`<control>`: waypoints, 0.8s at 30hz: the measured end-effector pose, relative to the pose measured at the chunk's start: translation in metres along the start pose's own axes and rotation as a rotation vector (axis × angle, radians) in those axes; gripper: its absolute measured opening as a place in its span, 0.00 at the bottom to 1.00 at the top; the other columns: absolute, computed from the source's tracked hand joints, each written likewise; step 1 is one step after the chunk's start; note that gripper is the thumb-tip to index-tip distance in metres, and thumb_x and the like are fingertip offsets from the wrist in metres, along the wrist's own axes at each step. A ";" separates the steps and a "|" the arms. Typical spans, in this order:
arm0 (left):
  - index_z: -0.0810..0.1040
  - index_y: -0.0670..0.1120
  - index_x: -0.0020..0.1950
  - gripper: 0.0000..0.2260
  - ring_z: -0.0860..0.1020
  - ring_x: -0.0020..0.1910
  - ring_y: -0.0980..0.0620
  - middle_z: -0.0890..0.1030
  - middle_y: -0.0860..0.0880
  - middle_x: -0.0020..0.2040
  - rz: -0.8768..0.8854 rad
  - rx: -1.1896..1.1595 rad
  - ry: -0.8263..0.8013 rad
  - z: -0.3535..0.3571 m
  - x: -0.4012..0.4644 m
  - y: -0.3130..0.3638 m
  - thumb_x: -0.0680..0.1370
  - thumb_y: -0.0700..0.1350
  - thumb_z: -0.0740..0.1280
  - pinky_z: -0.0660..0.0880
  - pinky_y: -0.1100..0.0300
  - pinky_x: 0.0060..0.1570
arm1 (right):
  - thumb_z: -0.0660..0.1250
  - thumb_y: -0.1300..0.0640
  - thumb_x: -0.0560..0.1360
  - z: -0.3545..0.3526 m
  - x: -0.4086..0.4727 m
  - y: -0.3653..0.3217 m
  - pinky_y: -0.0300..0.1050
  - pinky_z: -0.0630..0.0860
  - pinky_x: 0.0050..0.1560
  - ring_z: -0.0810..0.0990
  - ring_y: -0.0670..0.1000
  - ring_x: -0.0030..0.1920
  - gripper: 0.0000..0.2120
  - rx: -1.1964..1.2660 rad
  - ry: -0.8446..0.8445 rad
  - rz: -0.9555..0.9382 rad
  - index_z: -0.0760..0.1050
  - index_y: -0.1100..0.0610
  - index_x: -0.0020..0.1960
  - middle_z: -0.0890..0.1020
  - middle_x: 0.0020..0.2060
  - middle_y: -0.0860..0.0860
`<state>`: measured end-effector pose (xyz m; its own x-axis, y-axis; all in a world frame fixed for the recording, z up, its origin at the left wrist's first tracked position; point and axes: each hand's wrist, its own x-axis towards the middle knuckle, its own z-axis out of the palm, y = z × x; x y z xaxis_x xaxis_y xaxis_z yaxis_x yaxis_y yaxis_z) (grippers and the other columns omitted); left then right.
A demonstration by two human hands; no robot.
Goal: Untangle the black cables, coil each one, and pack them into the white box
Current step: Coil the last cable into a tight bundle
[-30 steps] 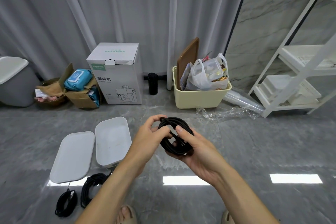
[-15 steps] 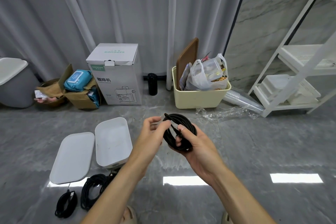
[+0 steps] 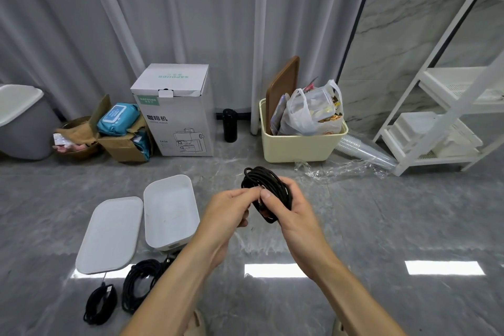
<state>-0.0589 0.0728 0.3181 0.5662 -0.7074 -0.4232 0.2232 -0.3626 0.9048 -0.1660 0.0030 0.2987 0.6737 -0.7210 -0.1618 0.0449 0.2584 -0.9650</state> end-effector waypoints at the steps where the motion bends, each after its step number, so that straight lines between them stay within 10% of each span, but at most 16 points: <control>1: 0.82 0.50 0.32 0.13 0.67 0.32 0.56 0.71 0.54 0.31 -0.007 0.008 0.005 0.000 0.000 0.000 0.76 0.49 0.69 0.67 0.60 0.39 | 0.68 0.58 0.78 0.000 0.001 0.001 0.38 0.76 0.47 0.80 0.45 0.44 0.09 0.004 0.005 0.014 0.76 0.54 0.59 0.84 0.44 0.49; 8: 0.78 0.42 0.40 0.07 0.72 0.29 0.60 0.77 0.53 0.29 0.034 0.108 0.013 0.006 -0.002 -0.001 0.76 0.44 0.68 0.68 0.68 0.33 | 0.68 0.56 0.78 -0.004 0.004 0.003 0.51 0.74 0.46 0.75 0.52 0.35 0.11 0.062 0.037 0.156 0.73 0.59 0.58 0.77 0.32 0.54; 24: 0.80 0.48 0.37 0.08 0.76 0.35 0.59 0.80 0.51 0.33 0.188 0.376 -0.100 -0.002 -0.006 0.004 0.74 0.48 0.72 0.68 0.71 0.35 | 0.64 0.56 0.80 -0.018 0.011 -0.006 0.42 0.75 0.36 0.59 0.50 0.21 0.16 0.023 0.352 0.084 0.73 0.63 0.36 0.61 0.19 0.51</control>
<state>-0.0601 0.0765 0.3241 0.4853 -0.8310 -0.2718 -0.1921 -0.4046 0.8941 -0.1720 -0.0176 0.2990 0.3803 -0.8730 -0.3054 0.0190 0.3375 -0.9411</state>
